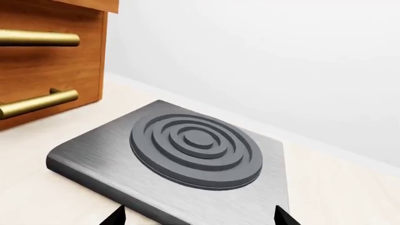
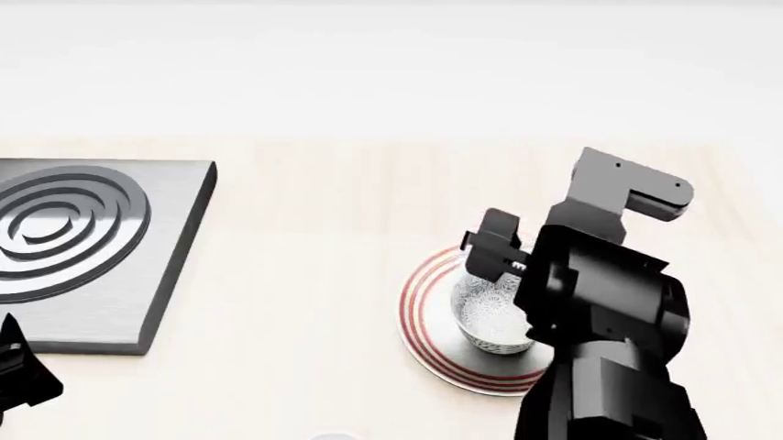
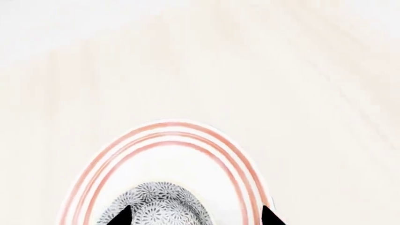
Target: Pick the akita bowl between the plate and the ramekin and place it on the plate.
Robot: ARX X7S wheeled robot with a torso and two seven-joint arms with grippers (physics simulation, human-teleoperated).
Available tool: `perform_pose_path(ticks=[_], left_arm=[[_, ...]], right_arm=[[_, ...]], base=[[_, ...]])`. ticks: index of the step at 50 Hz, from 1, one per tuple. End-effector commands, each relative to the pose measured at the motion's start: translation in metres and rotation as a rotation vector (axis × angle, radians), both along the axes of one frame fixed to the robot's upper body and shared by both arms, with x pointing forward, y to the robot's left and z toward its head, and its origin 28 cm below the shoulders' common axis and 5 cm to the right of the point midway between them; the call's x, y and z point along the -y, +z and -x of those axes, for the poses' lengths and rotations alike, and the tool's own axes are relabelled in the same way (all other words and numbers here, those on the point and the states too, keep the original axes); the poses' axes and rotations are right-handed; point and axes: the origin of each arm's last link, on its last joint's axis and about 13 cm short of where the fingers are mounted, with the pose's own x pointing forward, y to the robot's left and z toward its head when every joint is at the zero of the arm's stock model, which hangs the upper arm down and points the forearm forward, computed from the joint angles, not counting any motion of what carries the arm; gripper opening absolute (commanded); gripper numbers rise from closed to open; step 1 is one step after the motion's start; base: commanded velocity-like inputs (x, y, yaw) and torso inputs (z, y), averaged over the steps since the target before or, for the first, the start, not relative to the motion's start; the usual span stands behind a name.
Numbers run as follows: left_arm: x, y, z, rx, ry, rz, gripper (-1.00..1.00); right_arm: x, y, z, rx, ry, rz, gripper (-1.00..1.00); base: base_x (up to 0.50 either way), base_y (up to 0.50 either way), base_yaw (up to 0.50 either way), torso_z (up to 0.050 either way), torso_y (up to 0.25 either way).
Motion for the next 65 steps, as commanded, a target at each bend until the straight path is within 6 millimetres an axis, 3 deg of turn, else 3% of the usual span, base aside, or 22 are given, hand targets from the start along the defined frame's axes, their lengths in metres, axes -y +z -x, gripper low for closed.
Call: perform_pose_path(ticks=[1, 6, 12, 27, 47, 65], left_arm=[[0.000, 0.000, 0.000, -0.001, 0.001, 0.000, 1.00], [0.000, 0.000, 0.000, -0.001, 0.002, 0.001, 1.00], [0.000, -0.001, -0.001, -0.001, 0.002, 0.000, 1.00], [0.000, 0.001, 0.000, -0.001, 0.002, -0.001, 1.00], [0.000, 0.000, 0.001, 0.006, 0.003, -0.010, 1.00], [0.000, 0.000, 0.001, 0.008, 0.001, -0.013, 1.00]], right_arm=[[0.001, 0.022, -0.005, 0.050, 0.037, 0.089, 1.00], [-0.002, 0.031, -0.006, 0.083, 0.082, 0.137, 1.00], [-0.005, 0.038, 0.015, 0.143, 0.127, 0.185, 1.00], [-0.004, 0.033, 0.059, 0.261, 0.178, 0.224, 1.00], [-0.005, 0.001, 0.114, 0.397, 0.138, 0.409, 1.00], [-0.008, -0.026, 0.141, 0.477, 0.108, 0.479, 1.00]], base=[[0.00, 0.00, 0.00, 0.000, 0.000], [0.00, 0.00, 0.00, 0.000, 0.000], [0.00, 0.00, 0.00, 0.000, 0.000], [0.00, 0.00, 0.00, 0.000, 0.000], [0.00, 0.00, 0.00, 0.000, 0.000], [0.00, 0.00, 0.00, 0.000, 0.000]])
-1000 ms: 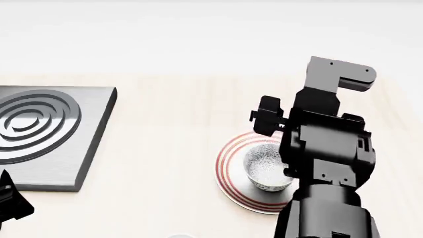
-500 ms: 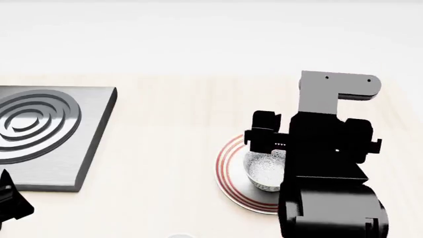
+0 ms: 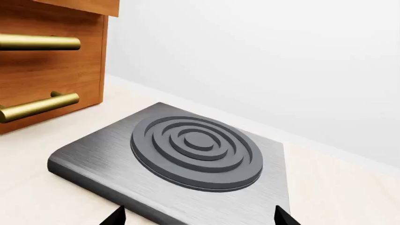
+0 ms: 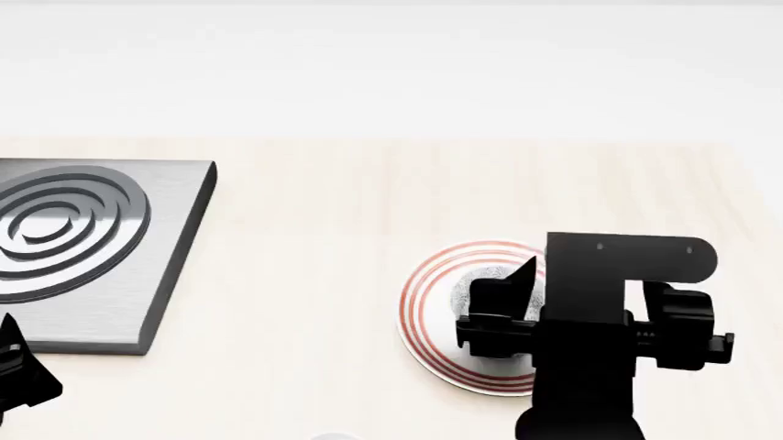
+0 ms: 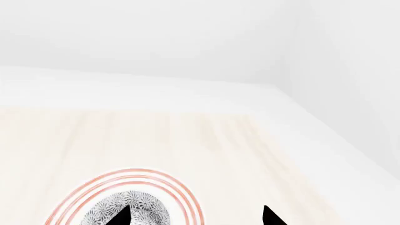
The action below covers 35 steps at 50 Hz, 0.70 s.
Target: Pick the akita bowl between the plate and the ramekin and place it on the plate.
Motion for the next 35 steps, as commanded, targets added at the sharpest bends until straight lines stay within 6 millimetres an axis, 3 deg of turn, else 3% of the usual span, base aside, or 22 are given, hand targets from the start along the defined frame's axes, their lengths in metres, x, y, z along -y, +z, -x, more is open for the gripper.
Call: perform_pose_path(ticks=[1, 22, 35], left_arm=[[0.000, 0.000, 0.000, 0.002, -0.001, -0.002, 1.00], [0.000, 0.001, 0.000, 0.006, 0.000, 0.001, 1.00], [0.000, 0.003, 0.001, 0.014, -0.004, -0.002, 1.00]], right_arm=[[-0.002, -0.017, 0.018, 0.044, -0.013, 0.033, 1.00], [0.005, -0.041, 0.042, 0.065, -0.102, 0.106, 1.00], [0.015, -0.037, 0.058, 0.108, -0.179, 0.149, 1.00]], base=[[0.00, 0.00, 0.00, 0.000, 0.000], [0.00, 0.00, 0.00, 0.000, 0.000], [0.00, 0.00, 0.00, 0.000, 0.000]])
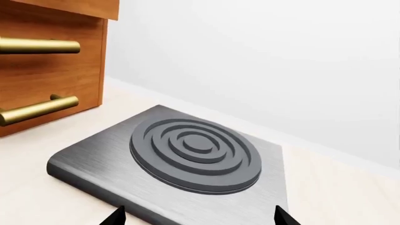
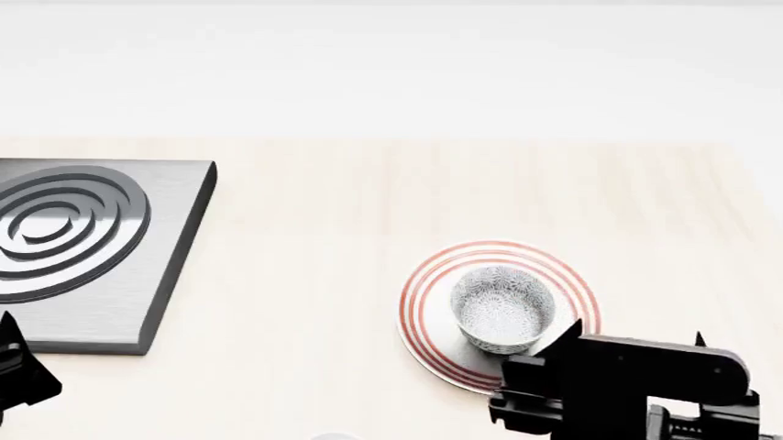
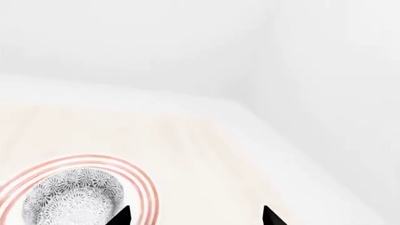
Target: Pick the akita bowl between the plate and the ramekin and place it on the plate.
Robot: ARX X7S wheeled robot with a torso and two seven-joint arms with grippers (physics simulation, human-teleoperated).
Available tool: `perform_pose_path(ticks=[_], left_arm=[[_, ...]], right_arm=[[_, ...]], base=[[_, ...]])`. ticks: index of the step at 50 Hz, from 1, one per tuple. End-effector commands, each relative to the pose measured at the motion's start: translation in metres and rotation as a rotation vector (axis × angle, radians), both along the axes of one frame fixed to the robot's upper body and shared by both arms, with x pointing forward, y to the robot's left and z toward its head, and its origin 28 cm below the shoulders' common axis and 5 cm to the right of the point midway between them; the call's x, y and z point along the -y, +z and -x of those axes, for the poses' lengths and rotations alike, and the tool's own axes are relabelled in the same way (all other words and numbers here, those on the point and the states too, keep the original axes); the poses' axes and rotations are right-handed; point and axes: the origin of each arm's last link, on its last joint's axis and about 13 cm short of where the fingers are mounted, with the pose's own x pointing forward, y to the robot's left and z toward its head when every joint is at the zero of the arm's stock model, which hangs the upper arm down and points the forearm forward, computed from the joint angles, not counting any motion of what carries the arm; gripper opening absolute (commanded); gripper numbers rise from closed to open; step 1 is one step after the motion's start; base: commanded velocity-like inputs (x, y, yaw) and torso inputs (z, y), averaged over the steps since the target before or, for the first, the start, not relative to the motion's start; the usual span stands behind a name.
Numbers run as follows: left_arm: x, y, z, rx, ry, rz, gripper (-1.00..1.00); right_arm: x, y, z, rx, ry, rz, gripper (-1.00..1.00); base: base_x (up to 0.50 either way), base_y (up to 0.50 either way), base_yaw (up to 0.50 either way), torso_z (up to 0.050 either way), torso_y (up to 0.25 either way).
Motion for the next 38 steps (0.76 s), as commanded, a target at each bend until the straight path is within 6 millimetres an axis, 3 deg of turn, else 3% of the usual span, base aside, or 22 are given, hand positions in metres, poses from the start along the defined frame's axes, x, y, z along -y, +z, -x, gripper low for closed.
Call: perform_pose_path(ticks=[1, 22, 38], left_arm=[[0.000, 0.001, 0.001, 0.005, -0.003, 0.001, 1.00], [0.001, 0.007, 0.003, 0.038, -0.004, -0.002, 1.00], [0.000, 0.023, 0.009, 0.076, 0.000, 0.027, 1.00]], right_arm=[[0.009, 0.001, 0.017, 0.035, -0.064, 0.038, 1.00], [0.027, 0.019, 0.044, 0.107, -0.163, 0.058, 1.00], [0.031, 0.030, 0.056, 0.131, -0.194, 0.063, 1.00]], base=[[0.00, 0.00, 0.00, 0.000, 0.000], [0.00, 0.00, 0.00, 0.000, 0.000], [0.00, 0.00, 0.00, 0.000, 0.000]])
